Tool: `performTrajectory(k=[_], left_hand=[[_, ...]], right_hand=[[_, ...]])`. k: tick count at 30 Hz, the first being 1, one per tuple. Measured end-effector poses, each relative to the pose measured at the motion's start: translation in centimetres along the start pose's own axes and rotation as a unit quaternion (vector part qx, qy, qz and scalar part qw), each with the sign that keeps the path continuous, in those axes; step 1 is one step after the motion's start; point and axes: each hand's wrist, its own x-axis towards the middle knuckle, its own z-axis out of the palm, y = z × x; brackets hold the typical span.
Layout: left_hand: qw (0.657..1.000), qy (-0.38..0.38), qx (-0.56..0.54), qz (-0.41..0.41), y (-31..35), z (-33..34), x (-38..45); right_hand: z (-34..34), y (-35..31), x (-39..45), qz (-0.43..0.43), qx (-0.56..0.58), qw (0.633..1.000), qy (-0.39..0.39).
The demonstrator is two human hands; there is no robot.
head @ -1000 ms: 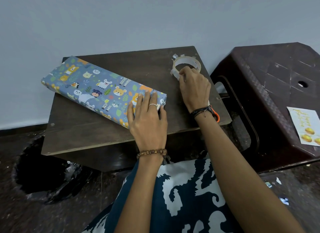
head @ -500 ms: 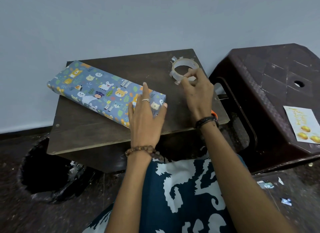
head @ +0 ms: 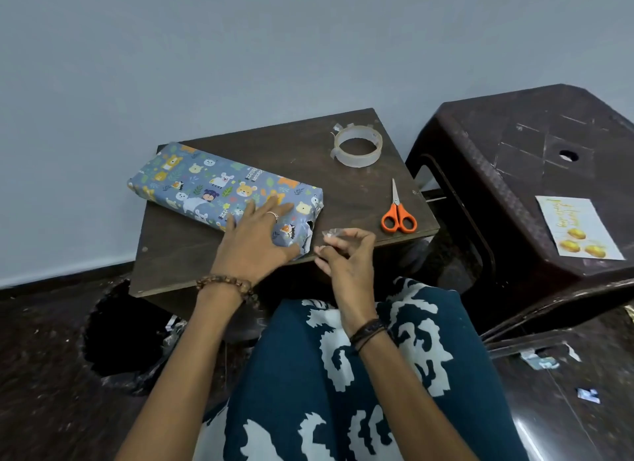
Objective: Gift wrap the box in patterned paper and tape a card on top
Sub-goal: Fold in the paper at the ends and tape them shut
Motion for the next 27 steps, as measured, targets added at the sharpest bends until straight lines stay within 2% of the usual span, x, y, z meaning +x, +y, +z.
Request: performTrajectory(k=[3, 8, 20, 27], left_hand=[[0.996, 0.009, 0.091, 0.015, 0.5, 0.6, -0.3], [0.979, -0.023, 0.180, 0.098, 0.4, 0.5, -0.7], [0.956, -0.094, 0.253, 0.115, -0.1, -0.6, 0.2], [0.924, -0.164, 0.308, 0.153, 0.7, -2.3, 0.8]], right_hand=[[0.5, 0.4, -0.1, -0.004, -0.006, 1.000, -0.004], [1.0, 0.9, -0.2, -0.033, -0.016, 0.999, -0.008], [1.7, 1.1, -0.7, -0.090, -0.029, 0.995, -0.018], [1.8, 1.0, -0.9, -0.093, -0.023, 0.995, -0.027]])
